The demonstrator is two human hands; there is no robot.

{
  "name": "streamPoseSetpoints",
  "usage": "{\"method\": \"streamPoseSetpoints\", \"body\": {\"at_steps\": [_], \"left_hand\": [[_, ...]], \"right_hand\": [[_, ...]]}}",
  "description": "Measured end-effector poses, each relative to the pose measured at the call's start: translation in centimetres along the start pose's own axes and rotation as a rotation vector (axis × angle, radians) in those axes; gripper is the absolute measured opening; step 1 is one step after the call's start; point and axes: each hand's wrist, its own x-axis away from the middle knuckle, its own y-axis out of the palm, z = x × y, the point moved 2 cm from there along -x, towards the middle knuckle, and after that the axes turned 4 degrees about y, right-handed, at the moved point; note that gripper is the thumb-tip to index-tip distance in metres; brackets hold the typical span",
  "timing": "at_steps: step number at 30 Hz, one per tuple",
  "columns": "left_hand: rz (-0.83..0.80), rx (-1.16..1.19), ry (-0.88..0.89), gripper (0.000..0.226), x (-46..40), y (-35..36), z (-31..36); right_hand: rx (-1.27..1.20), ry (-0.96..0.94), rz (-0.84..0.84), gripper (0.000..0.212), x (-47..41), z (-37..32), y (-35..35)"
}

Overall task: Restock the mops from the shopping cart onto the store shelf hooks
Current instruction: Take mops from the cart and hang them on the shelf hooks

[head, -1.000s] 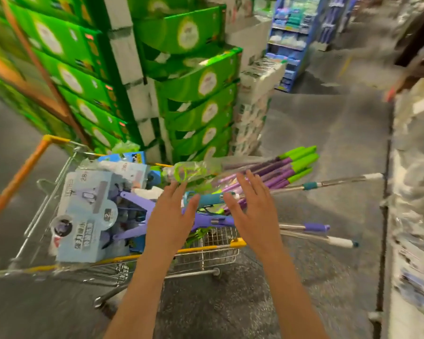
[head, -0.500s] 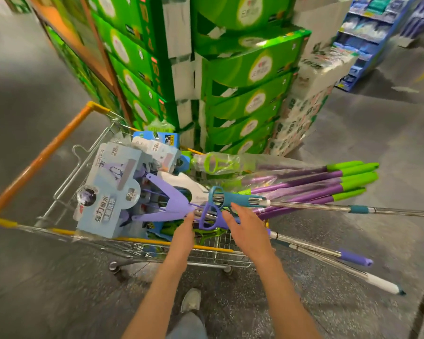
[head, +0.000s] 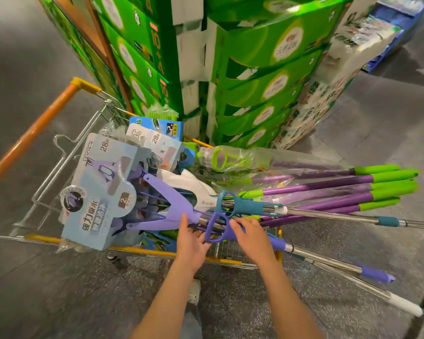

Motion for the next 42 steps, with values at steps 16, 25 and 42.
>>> {"method": "streamPoseSetpoints", "body": {"at_steps": [16,25,42], "left_hand": [[-0.022,0.11,-0.008,0.068,-1.1,-0.3,-0.5],[-0.126,0.121,0.055,0.066,1.8,0.7,1.8],[-0.405,-0.016,0.314,0.049,15.1,5.5,5.0]], "right_hand": [[0.081,-0.045,0.17,0.044,0.2,0.2,1.0],[0.035,-0.103,0.32,0.039,2.2,-3.0,-2.5],[-0.103,-0.281,0.698,0.069,14.6,-6.0,-11.2]]}}
